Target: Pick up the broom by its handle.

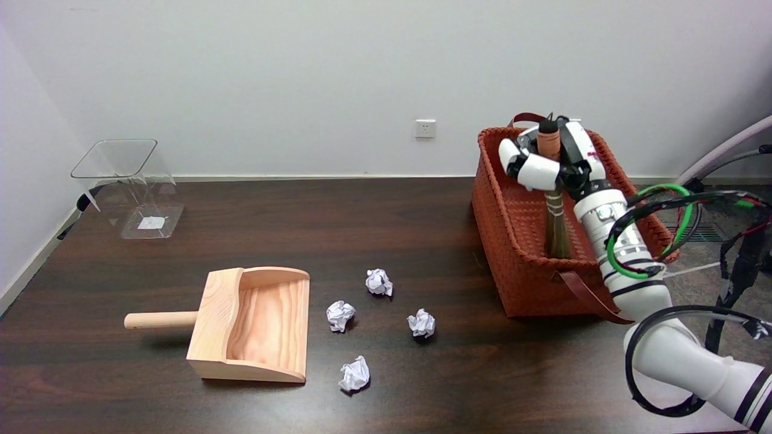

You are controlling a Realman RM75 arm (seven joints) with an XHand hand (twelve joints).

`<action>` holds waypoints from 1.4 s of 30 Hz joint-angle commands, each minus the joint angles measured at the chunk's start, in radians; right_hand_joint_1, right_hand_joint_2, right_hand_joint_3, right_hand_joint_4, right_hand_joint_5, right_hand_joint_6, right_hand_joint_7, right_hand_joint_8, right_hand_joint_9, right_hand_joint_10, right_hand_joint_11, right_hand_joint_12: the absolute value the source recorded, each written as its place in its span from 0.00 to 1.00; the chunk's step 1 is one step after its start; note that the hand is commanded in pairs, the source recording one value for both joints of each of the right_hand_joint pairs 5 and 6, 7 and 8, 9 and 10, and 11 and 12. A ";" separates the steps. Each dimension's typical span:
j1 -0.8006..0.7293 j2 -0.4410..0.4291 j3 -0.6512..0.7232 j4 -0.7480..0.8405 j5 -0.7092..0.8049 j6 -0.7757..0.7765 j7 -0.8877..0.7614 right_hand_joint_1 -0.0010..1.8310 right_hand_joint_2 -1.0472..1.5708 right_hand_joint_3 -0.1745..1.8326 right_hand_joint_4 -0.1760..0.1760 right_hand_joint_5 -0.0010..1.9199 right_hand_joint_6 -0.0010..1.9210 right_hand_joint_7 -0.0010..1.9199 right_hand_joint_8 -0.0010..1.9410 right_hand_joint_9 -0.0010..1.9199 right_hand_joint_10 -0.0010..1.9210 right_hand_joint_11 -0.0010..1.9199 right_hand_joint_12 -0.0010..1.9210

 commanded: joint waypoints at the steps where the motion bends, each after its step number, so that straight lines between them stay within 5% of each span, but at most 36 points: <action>1: 0.077 0.014 0.126 -0.139 0.065 -0.138 -0.008 0.55 0.66 0.60 0.50 1.00 1.00 1.00 0.99 0.95 0.95 0.86 0.85; 14: 0.300 0.051 0.109 -0.217 0.110 -0.316 -0.009 0.54 0.66 0.61 0.50 1.00 1.00 1.00 0.99 0.95 0.95 0.86 0.86; 31: 0.553 0.058 -0.115 -0.258 0.221 -0.385 -0.011 0.54 0.67 0.61 0.50 1.00 1.00 1.00 0.99 0.96 0.96 0.87 0.87; 42: 0.570 0.033 -0.323 -0.256 0.227 -0.374 -0.011 0.54 0.66 0.62 0.50 1.00 1.00 1.00 0.99 0.97 0.97 0.87 0.87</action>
